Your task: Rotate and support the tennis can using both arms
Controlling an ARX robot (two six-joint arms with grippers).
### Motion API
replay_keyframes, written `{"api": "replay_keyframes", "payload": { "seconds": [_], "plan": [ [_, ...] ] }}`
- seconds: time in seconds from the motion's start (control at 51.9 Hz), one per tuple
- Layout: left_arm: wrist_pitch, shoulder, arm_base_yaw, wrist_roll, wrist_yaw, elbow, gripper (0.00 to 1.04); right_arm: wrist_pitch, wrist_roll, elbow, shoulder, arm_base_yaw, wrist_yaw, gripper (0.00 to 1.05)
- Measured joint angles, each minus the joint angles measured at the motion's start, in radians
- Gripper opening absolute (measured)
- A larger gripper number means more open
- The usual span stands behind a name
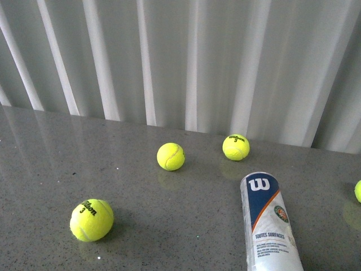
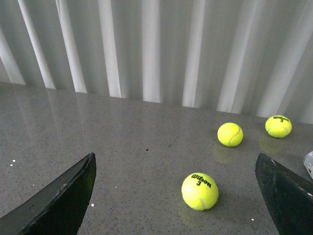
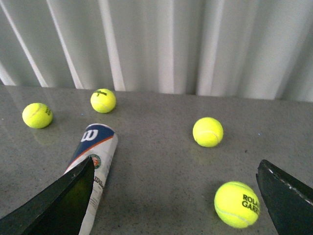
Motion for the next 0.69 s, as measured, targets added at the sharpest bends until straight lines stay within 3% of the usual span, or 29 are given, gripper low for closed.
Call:
{"api": "replay_keyframes", "payload": {
  "seconds": [0.135,0.27,0.386,0.521,0.694],
  "plan": [
    [0.0,0.0,0.0,0.0,0.0,0.0,0.98,0.235,0.003,0.146,0.329,-0.119,-0.051,0.98],
    [0.0,0.0,0.0,0.0,0.0,0.0,0.98,0.334,0.014,0.354,0.669,-0.132,-0.051,0.98],
    [0.0,0.0,0.0,0.0,0.0,0.0,0.98,0.259,0.055,0.555,0.959,-0.113,-0.034,0.98],
    [0.0,0.0,0.0,0.0,0.0,0.0,0.98,0.058,0.101,0.794,1.278,-0.069,-0.064,0.98],
    [0.0,0.0,0.0,0.0,0.0,0.0,0.98,-0.166,0.115,0.985,1.565,0.055,-0.092,0.98]
  ]
}}
